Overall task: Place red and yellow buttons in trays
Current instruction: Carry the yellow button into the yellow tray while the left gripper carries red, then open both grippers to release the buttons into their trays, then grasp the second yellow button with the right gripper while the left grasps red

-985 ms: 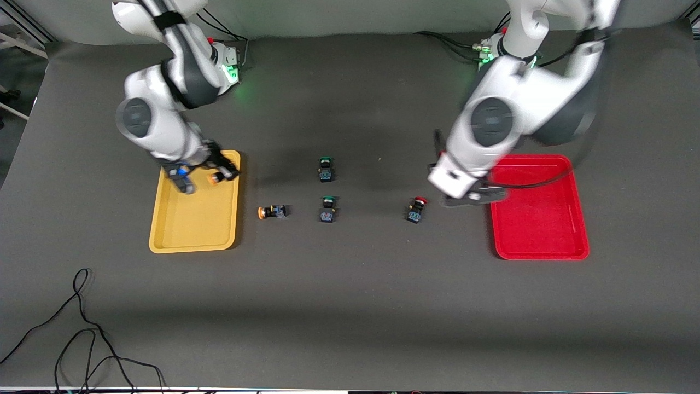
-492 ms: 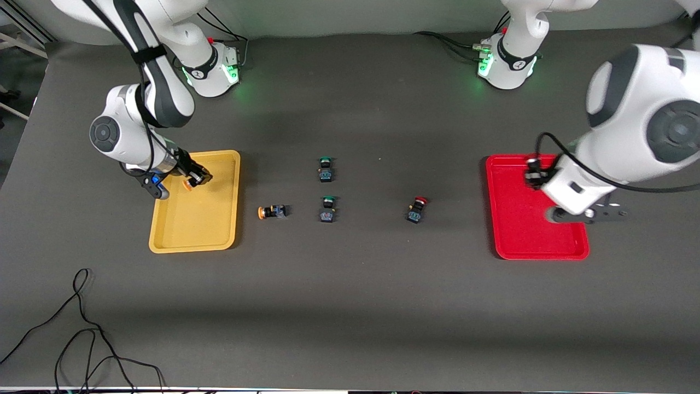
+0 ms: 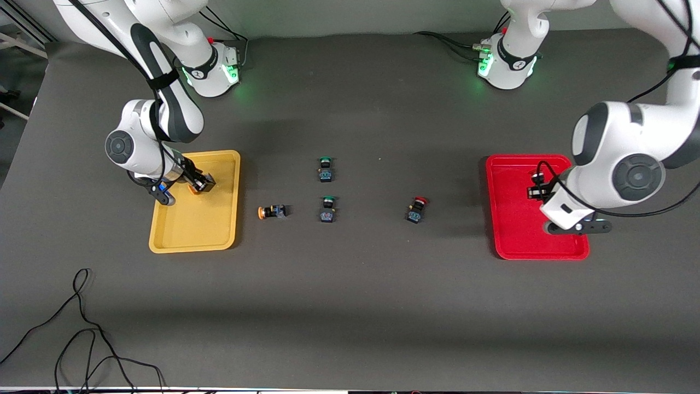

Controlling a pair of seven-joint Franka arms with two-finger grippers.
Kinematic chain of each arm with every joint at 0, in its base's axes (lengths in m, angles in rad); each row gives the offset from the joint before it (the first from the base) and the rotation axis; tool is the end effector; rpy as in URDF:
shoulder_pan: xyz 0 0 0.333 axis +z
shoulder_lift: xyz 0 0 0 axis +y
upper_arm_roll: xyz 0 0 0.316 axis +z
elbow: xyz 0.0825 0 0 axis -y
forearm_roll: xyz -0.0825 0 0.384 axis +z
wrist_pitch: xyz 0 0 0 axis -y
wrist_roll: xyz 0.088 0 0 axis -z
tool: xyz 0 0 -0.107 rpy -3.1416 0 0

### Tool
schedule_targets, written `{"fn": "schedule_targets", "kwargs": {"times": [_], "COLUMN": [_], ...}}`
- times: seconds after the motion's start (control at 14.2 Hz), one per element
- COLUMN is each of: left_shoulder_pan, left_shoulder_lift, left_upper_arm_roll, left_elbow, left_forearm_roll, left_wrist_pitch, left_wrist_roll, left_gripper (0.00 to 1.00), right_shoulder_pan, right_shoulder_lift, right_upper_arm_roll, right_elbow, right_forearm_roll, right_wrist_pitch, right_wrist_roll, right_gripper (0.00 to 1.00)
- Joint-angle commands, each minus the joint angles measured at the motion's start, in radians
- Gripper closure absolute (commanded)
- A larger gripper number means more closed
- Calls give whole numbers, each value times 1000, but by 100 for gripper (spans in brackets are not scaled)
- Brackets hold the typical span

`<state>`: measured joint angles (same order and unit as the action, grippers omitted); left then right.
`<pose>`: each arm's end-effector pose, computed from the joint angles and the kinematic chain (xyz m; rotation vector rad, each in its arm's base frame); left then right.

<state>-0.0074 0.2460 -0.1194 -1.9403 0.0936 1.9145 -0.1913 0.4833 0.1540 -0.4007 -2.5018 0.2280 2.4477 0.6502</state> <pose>0.5708 -0.0638 0.3394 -3.0205 -0.0311 0.3911 0.4466 0.0319 0.2143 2.8997 -1.1559 -0.3149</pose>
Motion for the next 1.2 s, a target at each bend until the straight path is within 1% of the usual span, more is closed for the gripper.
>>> {"fn": "schedule_targets", "kwargs": {"times": [0.0, 0.07, 0.14, 0.21, 0.28, 0.35, 0.42, 0.49, 0.56, 0.63, 0.77, 0.91, 0.98, 1.13], "left_shoulder_pan": [14, 15, 18, 35, 38, 37, 35, 35, 37, 37, 32, 23, 8, -54], "left_shoulder_lift": [-28, -19, -1, 22, 38, 53, 65, 73, 70, 58, 21, -5, -5, 9], "left_upper_arm_roll": [-3, -3, -3, -3, -3, -3, -3, -3, -3, -3, -6, -22, -34, -60], "left_elbow": [-188, -228, -270, -298, -316, -330, -335, -335, -333, -330, -303, -197, -119, 21], "left_forearm_roll": [17, 17, 17, 17, 17, 17, 17, 17, 17, 17, 17, 6, 3, -2], "left_wrist_pitch": [191, 254, 317, 369, 408, 441, 460, 462, 456, 440, 359, 202, 110, 2], "left_wrist_roll": [21, 21, 21, 21, 21, 20, 20, 18, 13, 10, 3, -6, -38, -168], "left_gripper": [100, 100, 100, 100, 100, 100, 86, 41, 0, 0, 0, 0, 0, 0], "right_shoulder_pan": [6, 6, 6, 12, 14, 12, 12, 14, 14, 14, 17, 15, 15, 17], "right_shoulder_lift": [-91, -128, -148, -145, -131, -101, -59, -18, 19, 62, 137, 217, 255, 317], "right_upper_arm_roll": [0, 2, 6, 13, 38, 86, 124, 156, 190, 219, 236, 258, 260, 266], "right_elbow": [58, 105, 176, 258, 350, 442, 534, 599, 642, 672, 684, 681, 679, 644], "right_forearm_roll": [28, 28, 28, 27, 27, 25, 25, 25, 27, 27, 28, 30, 30, 34], "right_wrist_pitch": [-115, -192, -287, -367, -434, -488, -528, -553, -552, -541, -474, -415, -389, -311], "right_wrist_roll": [-20, -6, 23, 58, 118, 203, 294, 372, 438, 492, 563, 597, 623, 657], "right_gripper": [0, 0, 0, 0, 0, 0, 0, 0, 0, 0, 0, 0, 0, 0]}}
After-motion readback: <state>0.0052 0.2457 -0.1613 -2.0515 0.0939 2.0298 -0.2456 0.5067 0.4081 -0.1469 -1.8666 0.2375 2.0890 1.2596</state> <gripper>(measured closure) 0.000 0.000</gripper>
